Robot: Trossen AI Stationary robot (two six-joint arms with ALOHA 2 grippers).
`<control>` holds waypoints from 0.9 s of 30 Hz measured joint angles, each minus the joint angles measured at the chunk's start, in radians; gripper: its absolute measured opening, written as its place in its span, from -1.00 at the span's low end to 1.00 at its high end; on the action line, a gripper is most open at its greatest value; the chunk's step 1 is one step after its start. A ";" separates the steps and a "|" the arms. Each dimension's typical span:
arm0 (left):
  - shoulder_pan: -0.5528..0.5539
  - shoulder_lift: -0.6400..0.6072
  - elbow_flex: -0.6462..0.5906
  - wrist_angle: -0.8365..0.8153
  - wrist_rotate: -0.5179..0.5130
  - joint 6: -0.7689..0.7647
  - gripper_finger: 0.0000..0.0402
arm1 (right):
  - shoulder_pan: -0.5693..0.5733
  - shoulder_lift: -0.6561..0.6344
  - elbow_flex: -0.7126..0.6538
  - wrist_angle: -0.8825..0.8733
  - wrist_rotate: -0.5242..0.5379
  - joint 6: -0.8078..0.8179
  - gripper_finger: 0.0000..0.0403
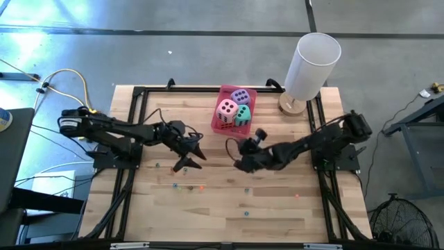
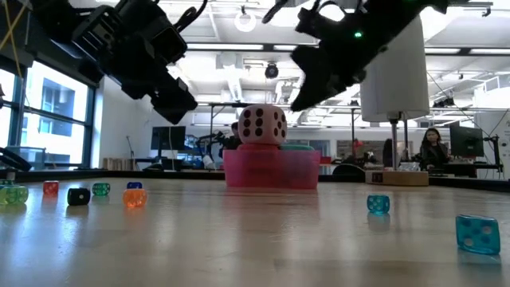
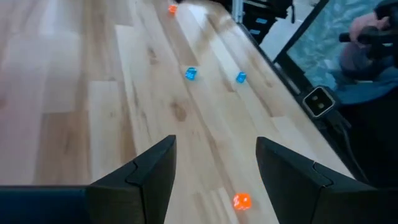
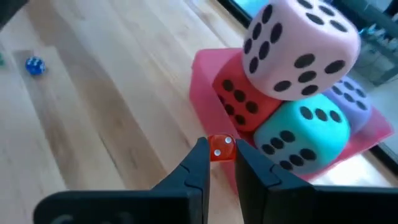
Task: Pick & Place Dice
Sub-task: Put the left small red dice into the bin
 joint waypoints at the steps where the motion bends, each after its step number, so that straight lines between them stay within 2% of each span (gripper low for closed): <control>1: -0.007 0.010 0.000 0.019 0.000 -0.013 0.06 | -0.021 -0.002 0.001 0.000 -0.011 -0.016 -0.81; 8: -0.035 0.029 0.000 0.072 0.015 -0.049 0.06 | -0.162 0.001 0.000 -0.004 -0.152 -0.046 -0.77; 14: -0.040 0.029 0.000 0.074 0.017 -0.060 0.06 | -0.216 0.008 0.000 -0.009 -0.152 -0.046 -0.66; 23: -0.039 0.029 0.000 0.073 0.017 -0.093 0.06 | -0.234 0.008 0.000 -0.007 -0.148 -0.010 -0.61; 27: -0.045 0.029 -0.001 0.072 0.016 -0.098 0.06 | -0.234 0.008 0.000 -0.010 -0.151 0.015 -0.48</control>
